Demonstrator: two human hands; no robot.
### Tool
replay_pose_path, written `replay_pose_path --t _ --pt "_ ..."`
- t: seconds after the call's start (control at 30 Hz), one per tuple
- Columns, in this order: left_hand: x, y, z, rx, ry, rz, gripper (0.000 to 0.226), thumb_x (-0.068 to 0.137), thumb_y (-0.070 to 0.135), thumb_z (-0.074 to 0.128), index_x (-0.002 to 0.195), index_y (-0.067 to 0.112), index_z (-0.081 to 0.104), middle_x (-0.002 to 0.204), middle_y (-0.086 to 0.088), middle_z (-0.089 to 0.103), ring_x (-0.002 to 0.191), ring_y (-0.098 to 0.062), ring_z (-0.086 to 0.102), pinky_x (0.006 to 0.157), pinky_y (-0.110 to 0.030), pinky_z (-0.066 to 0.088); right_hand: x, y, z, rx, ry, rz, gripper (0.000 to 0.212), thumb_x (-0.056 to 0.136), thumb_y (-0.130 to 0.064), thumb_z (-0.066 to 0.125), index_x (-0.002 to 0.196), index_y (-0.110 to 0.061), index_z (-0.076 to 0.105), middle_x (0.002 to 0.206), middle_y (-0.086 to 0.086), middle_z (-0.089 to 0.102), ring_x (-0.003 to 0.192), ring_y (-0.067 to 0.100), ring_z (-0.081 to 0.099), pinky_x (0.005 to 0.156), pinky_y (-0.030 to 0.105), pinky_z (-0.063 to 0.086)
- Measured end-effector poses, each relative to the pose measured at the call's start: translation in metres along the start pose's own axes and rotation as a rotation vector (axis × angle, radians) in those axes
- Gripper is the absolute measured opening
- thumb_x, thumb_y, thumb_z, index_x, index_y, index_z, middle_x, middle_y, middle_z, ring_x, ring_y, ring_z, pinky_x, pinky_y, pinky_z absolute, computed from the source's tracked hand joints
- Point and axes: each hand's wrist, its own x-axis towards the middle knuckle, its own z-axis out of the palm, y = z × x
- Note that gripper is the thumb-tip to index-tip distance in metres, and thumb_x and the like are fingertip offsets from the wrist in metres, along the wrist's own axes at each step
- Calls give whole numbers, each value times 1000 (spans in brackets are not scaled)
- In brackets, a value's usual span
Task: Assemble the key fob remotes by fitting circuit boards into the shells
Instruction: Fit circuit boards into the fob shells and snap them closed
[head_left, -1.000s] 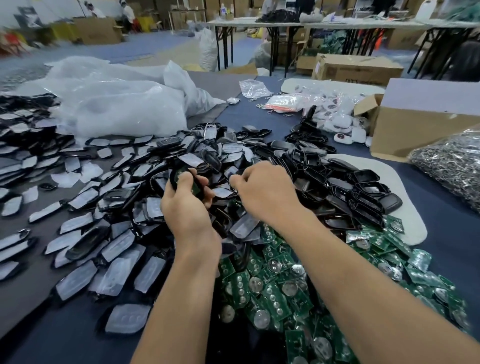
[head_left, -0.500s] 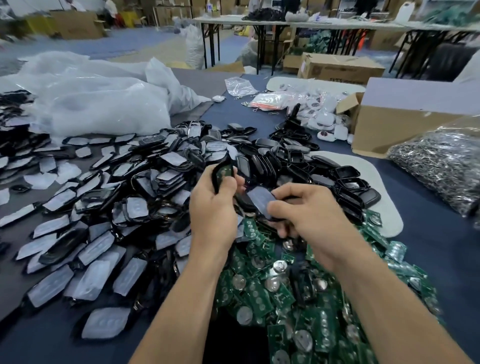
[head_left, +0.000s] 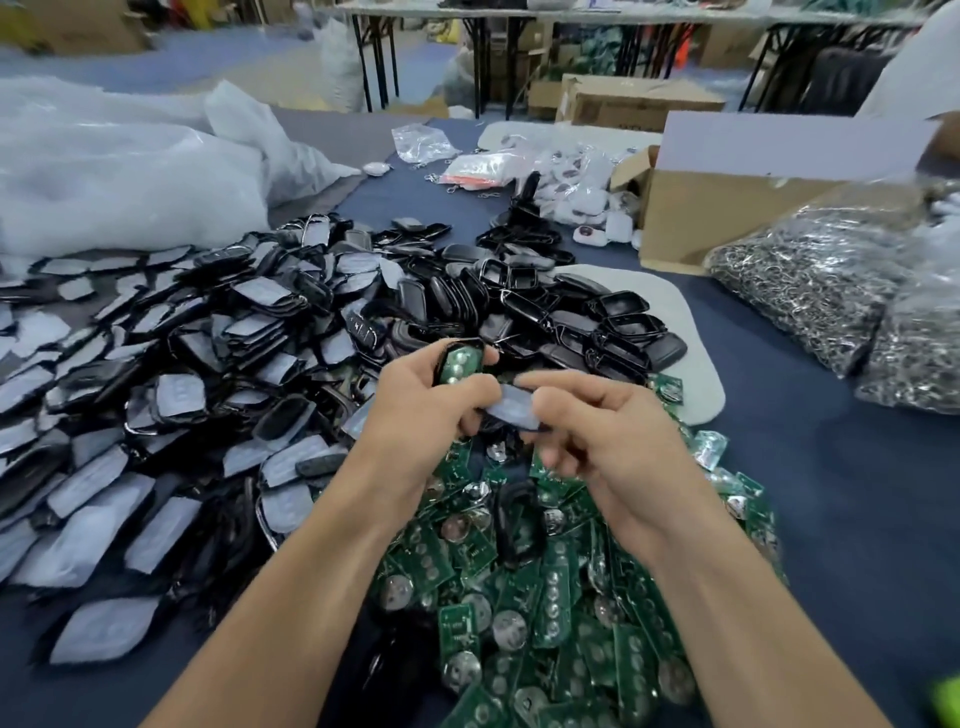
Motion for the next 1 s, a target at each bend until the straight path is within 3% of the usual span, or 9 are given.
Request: replay_pose_path --t 0.07,0.23,0.3,0.4,0.57,0.73,0.83,0.9,1.0 --pt "0 1 0 -94 32 -50 30 91 2 72 78 28 80 68 3 62 51 -7 48 48 -17 41 0 -3 -4 136 -108 -32 29 80 -8 82 107 -20 81 79 9 72 62 13 63 57 21 52" --pt "-1 0 0 -82 36 -40 21 91 1 70 82 20 76 59 4 55 48 -9 43 47 -17 37 0 -2 1 -300 33 -305 32 75 6 82 85 -24 82 71 1 75 60 10 65 59 19 52" --pt "-5 1 1 -105 -11 -15 12 95 19 73 83 20 76 61 3 57 50 -9 45 50 -18 38 0 0 4 -200 131 -262 24 77 2 83 78 -23 83 59 -3 66 51 6 54 53 15 44" --pt "-8 4 -2 -180 -79 89 38 81 48 85 89 12 76 63 5 57 51 -7 43 54 -16 40 3 2 5 262 231 15 11 69 -15 84 62 -21 77 48 -5 47 41 7 35 48 18 35" --pt "-11 4 3 -111 -101 134 18 78 11 85 95 19 81 54 16 54 45 -1 46 49 -10 39 2 3 8 507 283 139 22 62 -22 81 46 -22 67 45 -4 40 38 10 23 53 25 26" --pt "-12 3 8 -97 -78 108 15 79 21 84 73 13 73 56 4 49 46 -7 39 44 -16 34 0 4 13 444 245 110 14 61 -25 83 54 -22 71 46 -4 43 37 9 25 54 25 27" --pt "-9 2 6 -111 -7 80 23 79 17 81 60 15 66 51 1 48 43 -10 35 41 -20 30 -3 0 11 127 257 38 17 72 -33 85 62 -23 75 49 -5 45 42 9 31 51 22 32" --pt "-7 2 4 -103 37 63 32 83 10 81 56 20 67 49 1 51 41 -10 37 40 -19 31 -3 0 7 -427 377 -171 13 80 -41 83 80 -29 80 59 -15 58 53 7 44 57 24 39" --pt "-6 2 2 -5 90 46 25 74 16 83 56 14 66 49 -3 52 40 -12 37 40 -20 32 -7 0 11 -879 399 -434 55 78 -31 86 129 -43 68 102 -40 56 102 -3 55 94 18 44"
